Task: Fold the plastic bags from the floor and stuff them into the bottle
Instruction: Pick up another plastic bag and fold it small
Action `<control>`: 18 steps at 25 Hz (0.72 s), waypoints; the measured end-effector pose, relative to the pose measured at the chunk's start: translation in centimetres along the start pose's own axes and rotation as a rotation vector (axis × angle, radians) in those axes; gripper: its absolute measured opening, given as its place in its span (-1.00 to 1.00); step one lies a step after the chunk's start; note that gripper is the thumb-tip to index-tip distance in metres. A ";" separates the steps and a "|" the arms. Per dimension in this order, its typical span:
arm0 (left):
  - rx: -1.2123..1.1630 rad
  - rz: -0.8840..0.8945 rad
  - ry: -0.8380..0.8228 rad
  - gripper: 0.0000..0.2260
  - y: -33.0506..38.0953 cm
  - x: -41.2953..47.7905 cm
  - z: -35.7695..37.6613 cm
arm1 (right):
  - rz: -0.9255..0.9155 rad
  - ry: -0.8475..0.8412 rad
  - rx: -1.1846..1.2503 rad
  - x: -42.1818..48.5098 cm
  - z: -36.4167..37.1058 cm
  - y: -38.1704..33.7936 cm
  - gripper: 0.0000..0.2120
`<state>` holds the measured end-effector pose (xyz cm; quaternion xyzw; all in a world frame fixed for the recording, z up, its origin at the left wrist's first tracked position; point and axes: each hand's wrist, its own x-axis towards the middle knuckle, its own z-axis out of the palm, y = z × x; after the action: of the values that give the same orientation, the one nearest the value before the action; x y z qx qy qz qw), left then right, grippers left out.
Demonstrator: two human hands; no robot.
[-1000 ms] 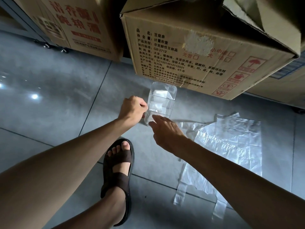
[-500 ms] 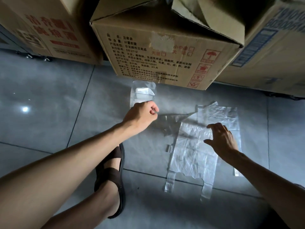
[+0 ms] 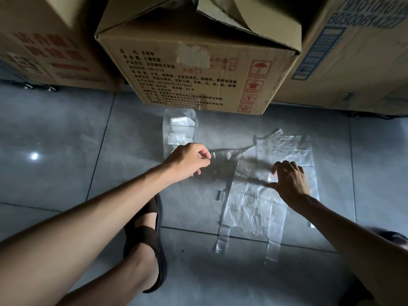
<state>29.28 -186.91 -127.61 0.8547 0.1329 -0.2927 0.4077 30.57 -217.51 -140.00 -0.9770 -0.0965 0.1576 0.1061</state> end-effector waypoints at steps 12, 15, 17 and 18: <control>-0.082 0.011 -0.072 -0.07 1.5 -2.7 -0.3 | -0.148 -0.279 0.578 -3.0 -13.3 -5.8 -0.88; -0.202 0.054 -0.130 0.10 4.5 -5.2 -1.5 | -0.317 -0.425 0.803 -4.8 -20.9 -8.1 -0.85; -0.245 0.082 -0.177 0.10 6.7 -6.5 -2.8 | -0.355 -0.481 0.865 -6.0 -25.6 -9.2 -0.89; -0.227 0.127 -0.195 0.02 8.1 -7.3 -3.6 | -0.380 -0.492 0.889 -6.7 -28.0 -9.7 -0.84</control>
<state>28.64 -189.15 -116.38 0.7772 0.0705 -0.3311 0.5304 32.02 -214.65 -109.85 -0.7375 -0.2177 0.3855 0.5100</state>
